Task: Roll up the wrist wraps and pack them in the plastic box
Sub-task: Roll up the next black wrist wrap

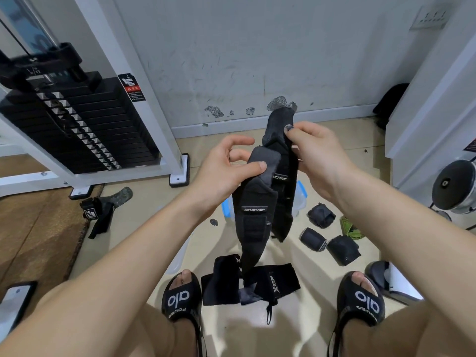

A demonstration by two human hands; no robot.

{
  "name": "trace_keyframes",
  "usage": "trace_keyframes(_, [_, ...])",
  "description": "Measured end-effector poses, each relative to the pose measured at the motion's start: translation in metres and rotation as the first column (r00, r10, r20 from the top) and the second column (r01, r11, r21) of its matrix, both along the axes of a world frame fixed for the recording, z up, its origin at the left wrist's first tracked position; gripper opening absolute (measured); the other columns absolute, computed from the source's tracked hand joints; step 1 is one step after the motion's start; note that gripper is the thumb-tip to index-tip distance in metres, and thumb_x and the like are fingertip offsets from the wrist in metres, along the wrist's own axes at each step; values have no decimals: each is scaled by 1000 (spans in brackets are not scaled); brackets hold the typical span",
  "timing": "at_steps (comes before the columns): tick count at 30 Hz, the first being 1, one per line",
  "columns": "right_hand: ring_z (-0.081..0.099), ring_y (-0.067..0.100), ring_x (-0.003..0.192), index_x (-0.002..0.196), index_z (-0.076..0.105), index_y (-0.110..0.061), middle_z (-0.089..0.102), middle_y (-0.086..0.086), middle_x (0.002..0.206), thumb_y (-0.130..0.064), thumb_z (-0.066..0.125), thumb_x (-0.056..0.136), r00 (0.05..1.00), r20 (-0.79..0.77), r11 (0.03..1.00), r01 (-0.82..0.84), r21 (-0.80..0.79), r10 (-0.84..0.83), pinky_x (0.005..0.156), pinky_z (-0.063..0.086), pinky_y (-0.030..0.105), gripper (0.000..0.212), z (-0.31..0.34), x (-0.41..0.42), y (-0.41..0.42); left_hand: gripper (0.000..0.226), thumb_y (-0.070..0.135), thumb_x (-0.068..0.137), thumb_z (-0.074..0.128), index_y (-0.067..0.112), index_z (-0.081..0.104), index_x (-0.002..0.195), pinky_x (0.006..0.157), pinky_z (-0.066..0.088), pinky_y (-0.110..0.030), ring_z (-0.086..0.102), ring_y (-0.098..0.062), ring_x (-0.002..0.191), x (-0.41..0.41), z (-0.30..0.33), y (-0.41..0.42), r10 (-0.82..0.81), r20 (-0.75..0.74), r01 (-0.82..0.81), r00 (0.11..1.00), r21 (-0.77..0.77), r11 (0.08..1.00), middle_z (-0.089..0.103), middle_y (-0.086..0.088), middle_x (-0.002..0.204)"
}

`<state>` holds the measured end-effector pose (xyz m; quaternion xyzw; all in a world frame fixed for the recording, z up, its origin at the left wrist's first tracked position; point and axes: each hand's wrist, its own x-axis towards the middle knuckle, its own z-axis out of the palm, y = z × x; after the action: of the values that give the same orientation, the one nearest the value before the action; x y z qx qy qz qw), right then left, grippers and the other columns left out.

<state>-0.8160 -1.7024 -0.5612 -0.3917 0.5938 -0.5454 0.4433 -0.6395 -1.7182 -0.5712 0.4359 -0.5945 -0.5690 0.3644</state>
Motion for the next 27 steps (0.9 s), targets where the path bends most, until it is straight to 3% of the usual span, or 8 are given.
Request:
trace_keyframes(5, [64,23,75,100,64,-11,69,6,85,-18,52,105,993,112,999,-44,0,44,65,53,29,14,4,-2,-2,28,9,88,80,10,67,113,85,56,-43,72,-23,83,-2,-6,-1,-5,49,6,999,-13,1000,75,-13,100])
trace_keyframes(11, [69,15,68,100,66,-12,73,-1,77,-16,51,106,983,168,998,-69,9,67,62,58,26,16,5,0,-8,26,21,89,78,-1,73,102,86,50,-40,65,-22,84,1,-13,-3,-32,70,27,997,72,997,76,-18,98])
trace_keyframes(13, [69,16,69,102,66,-11,73,2,82,-16,52,106,986,151,997,-75,12,72,64,57,27,16,4,0,-9,17,18,95,73,1,73,94,83,49,-34,63,-18,79,1,-10,-2,-47,112,44,993,34,998,73,-12,89])
trace_keyframes(15, [68,17,71,104,67,-10,72,6,90,-17,52,106,989,131,997,-72,17,70,66,57,29,16,5,0,-9,16,17,95,73,1,71,92,80,49,-30,61,-18,78,1,-8,-1,-55,188,70,981,-77,995,69,-18,96])
trace_keyframes(17, [68,17,71,106,67,-11,71,8,91,-18,52,106,990,120,997,-75,14,73,65,56,29,17,6,0,-9,16,17,93,76,2,72,92,87,49,-30,60,-20,87,0,-8,-2,-51,302,126,952,-237,963,58,-17,109])
trace_keyframes(20, [63,18,73,101,66,-13,66,9,89,-18,53,105,992,90,996,-88,-16,89,67,51,30,14,8,-1,-9,13,21,91,79,9,74,89,100,42,-21,50,-15,110,1,-11,-3,-19,405,183,914,-370,911,45,-9,113])
trace_keyframes(24, [59,19,77,92,63,-12,63,8,83,-16,54,104,987,115,992,-105,-64,112,72,49,32,16,10,-2,-8,14,23,90,80,18,70,81,113,33,-27,44,-13,131,2,-13,-4,-55,425,212,903,-332,919,48,1,133])
trace_keyframes(27, [61,18,75,89,63,-12,64,5,79,-15,53,105,974,166,985,-142,-94,157,70,51,30,19,13,1,-5,17,22,93,74,12,68,82,101,48,-48,62,-26,103,0,-16,-4,-138,384,257,913,-279,925,67,-9,99])
